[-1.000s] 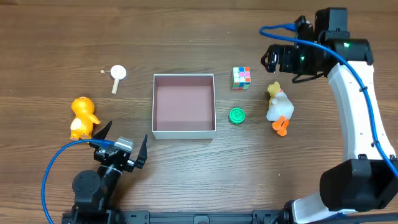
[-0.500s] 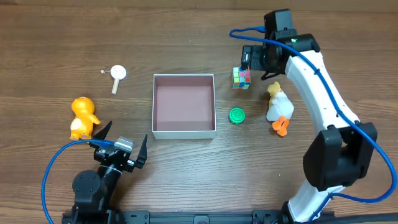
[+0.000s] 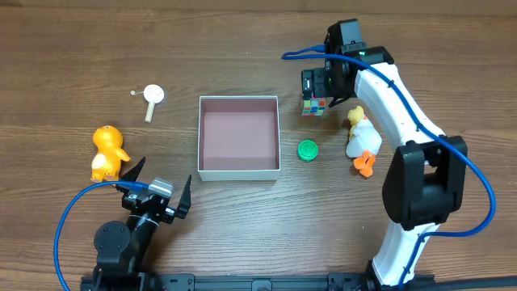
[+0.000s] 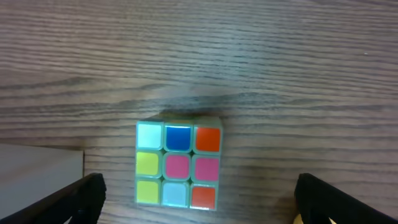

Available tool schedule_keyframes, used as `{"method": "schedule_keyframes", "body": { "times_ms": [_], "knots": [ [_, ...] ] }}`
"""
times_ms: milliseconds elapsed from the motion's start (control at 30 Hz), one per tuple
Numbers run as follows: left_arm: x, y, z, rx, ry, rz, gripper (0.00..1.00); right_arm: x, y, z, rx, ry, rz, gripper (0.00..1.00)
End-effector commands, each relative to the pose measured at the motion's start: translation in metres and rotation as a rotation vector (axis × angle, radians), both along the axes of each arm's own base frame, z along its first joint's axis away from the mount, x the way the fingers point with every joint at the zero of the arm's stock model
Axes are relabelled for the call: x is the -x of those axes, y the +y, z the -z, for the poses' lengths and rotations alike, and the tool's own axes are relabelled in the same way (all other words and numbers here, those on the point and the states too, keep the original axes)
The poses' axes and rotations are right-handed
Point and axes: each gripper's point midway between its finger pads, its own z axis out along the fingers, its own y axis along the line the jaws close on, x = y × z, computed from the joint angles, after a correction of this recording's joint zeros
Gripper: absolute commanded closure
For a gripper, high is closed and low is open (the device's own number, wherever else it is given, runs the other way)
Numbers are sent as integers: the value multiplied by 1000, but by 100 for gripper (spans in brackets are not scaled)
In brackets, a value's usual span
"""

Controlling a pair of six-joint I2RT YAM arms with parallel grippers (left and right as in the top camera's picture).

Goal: Pack container
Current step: 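Move the right gripper over the Rubik's cube and lower onto it, then close the right gripper on the Rubik's cube and lift it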

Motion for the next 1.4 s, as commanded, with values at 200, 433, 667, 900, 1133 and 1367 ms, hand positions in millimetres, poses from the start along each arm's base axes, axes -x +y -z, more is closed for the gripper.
{"method": "schedule_keyframes", "body": {
  "times_ms": [200,433,667,900,1133,1367],
  "knots": [
    [0,2,-1,-14,-10,-7,0,-1,18,25,16,38,-49,0],
    [0,2,-1,-14,-10,-7,0,-4,17,25,25,26,-59,0],
    [0,2,-1,-14,-10,-7,0,-13,13,22,52,-13,-49,0],
    [0,2,-1,-14,-9,-7,0,-14,11,30,69,-6,-43,0],
    [0,2,-1,-14,-9,-7,0,-15,11,38,71,5,-43,0],
    [0,2,-1,-14,-10,-7,0,-16,10,47,74,18,-41,0]
  ]
}}
